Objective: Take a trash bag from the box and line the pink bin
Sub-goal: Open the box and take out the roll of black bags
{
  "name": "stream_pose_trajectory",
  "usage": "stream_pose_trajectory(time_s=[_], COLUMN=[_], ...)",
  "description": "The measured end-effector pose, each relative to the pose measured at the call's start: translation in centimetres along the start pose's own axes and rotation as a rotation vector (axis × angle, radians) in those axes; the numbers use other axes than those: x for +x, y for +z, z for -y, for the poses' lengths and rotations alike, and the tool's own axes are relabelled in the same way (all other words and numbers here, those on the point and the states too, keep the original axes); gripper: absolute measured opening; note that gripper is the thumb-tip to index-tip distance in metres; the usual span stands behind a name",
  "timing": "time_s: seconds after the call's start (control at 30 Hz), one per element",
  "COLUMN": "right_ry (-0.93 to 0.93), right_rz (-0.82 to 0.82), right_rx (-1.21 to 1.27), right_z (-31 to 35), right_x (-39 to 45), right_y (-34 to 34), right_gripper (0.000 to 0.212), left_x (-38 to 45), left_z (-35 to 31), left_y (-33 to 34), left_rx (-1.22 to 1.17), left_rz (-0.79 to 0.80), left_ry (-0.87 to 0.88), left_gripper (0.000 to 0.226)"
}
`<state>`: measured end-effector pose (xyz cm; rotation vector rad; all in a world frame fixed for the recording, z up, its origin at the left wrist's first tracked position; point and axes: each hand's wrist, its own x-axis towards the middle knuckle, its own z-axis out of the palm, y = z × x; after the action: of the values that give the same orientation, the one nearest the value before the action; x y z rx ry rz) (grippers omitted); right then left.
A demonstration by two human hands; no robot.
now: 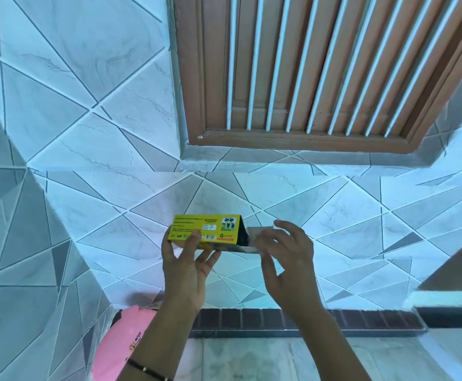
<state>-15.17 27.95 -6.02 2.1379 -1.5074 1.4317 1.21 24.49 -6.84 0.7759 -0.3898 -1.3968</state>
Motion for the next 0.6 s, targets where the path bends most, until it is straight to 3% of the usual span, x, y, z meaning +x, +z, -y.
stream_pose_trajectory(time_s=[0.07,0.27,0.4,0.47,0.6], right_ry=[0.032,0.287,0.531,0.674,0.924], right_rz=[0.015,0.115,0.271,0.311,0.242], right_rx=[0.071,0.197,0.290,0.477,1.195], right_z=[0.3,0.7,0.2,0.1,-0.5], right_x=[-0.1,0.3,0.5,0.3,-0.1], right_y=[-0.1,0.1,0.7,1.1,1.7], right_gripper=[0.016,0.027,0.042,0.042,0.042], left_x=[0.1,-0.2,-0.5,-0.8,-1.4], left_z=[-0.2,0.2,-0.1,-0.5,-1.9], left_y=[0.0,0.3,0.7,1.2,2.9], left_rx=[-0.003,0.065,0.084,0.155,0.449], left_rz=[-0.003,-0.003,0.001,0.017,0.160], left_ry=[0.011,0.026,0.064,0.118,0.323], left_gripper=[0.051,0.051,0.047,0.050,0.061])
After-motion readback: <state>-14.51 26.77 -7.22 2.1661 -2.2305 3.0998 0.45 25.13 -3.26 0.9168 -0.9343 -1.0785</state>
